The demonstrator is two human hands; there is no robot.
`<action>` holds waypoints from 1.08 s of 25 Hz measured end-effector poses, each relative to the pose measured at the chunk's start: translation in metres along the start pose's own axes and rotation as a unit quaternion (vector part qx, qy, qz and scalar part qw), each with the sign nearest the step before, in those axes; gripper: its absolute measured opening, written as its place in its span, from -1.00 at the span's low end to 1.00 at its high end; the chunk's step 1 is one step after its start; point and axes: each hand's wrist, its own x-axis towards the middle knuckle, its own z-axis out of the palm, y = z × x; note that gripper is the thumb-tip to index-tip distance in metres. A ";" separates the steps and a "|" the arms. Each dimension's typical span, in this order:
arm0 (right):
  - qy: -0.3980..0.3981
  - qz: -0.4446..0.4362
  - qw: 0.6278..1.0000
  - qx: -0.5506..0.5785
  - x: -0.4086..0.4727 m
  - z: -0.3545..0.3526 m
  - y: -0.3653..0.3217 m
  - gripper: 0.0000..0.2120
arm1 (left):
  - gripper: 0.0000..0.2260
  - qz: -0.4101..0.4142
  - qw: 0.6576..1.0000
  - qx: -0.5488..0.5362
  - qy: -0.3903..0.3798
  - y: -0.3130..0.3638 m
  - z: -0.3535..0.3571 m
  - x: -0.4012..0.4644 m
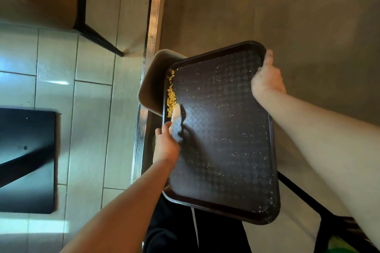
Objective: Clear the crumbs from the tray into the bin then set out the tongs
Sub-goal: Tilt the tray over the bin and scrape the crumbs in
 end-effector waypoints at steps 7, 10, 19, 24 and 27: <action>-0.007 0.006 1.000 0.009 0.002 -0.001 0.006 -0.37 | -0.60 0.077 0.995 0.053 -0.033 -0.004 -0.010 0.001; -0.009 0.003 1.000 0.013 0.004 -0.001 0.008 -0.39 | -0.58 0.026 0.997 0.060 -0.040 -0.008 -0.010 0.002; -0.014 0.002 1.000 0.006 0.005 -0.004 0.009 -0.41 | -0.69 0.056 0.990 0.132 -0.014 -0.029 -0.041 0.027; -0.013 0.000 1.000 -0.003 0.004 -0.005 0.006 -0.45 | -0.53 0.049 0.981 0.182 -0.035 -0.027 -0.034 0.037; -0.011 0.001 1.000 0.008 0.003 -0.007 0.006 -0.45 | -0.50 0.059 0.986 0.155 -0.001 -0.021 -0.032 0.041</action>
